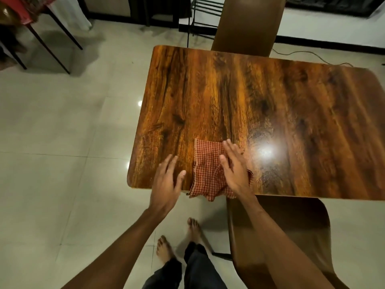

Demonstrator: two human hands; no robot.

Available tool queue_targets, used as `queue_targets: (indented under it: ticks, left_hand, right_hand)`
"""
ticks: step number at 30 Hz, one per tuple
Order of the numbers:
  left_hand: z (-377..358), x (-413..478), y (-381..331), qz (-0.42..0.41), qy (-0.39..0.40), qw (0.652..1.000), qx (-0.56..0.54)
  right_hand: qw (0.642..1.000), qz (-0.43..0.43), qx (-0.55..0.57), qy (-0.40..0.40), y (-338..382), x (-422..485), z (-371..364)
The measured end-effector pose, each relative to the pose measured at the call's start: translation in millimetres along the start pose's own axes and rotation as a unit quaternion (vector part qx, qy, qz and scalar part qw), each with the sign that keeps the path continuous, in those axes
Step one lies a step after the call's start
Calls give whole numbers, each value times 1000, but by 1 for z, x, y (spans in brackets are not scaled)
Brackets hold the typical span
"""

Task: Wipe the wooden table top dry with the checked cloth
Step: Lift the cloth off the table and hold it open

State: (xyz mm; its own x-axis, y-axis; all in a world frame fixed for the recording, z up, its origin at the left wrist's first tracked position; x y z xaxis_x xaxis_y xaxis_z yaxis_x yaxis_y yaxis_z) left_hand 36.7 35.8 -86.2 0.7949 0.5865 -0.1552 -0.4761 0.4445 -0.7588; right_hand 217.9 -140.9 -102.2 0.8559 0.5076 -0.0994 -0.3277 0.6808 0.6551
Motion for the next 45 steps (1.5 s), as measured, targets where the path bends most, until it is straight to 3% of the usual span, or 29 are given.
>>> queue_targets:
  ticks: [3,8,11,14,21,25,30,38,45]
  left_hand:
    - [-35,12,-19,47,34,998,35]
    - [-74,28,-40,149,42,988,18]
    - [-84,39,-42,233,12,970,-75]
    - [-87,50,-40,295,4,945,-142]
    - [-30,72,-30,239,14,928,-285]
    - [37,89,-11,238,-21,917,-320]
    - [124,119,15,180,-57,895,-404]
    - [267,181,62,105,-45,898,-425]
    - [362,251,92,69,-30,902,-425]
  right_hand:
    - [989,-92,-35,-110,-25,-18,32]
    - [970,-208,-125,-14,-59,-31,24]
    - [971,-232,-51,-30,-62,-16,21]
    - [946,-303,97,-61,-66,-5,22]
    - [933,-252,256,-2,-25,27,39]
    - [933,-190,302,34,30,57,38]
    - [904,-157,391,78,113,97,9]
    - [900,-143,387,138,250,154,-51]
    - [907,-135,383,109,348,212,-93]
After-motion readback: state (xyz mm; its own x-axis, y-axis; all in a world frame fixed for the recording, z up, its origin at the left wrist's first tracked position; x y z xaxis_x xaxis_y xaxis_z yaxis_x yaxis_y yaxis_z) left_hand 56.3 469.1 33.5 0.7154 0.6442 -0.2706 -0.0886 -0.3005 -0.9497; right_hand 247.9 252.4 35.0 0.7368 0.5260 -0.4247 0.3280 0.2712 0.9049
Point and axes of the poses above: each hand's wrist, its own x-axis towards the middle knuckle, its own z-axis out of the back of the hand, y = z × x, the point moved 7 cm from there along x, towards the middle knuckle, and after that the axes turned 5 degrees about -x, right-handed, at the moved point
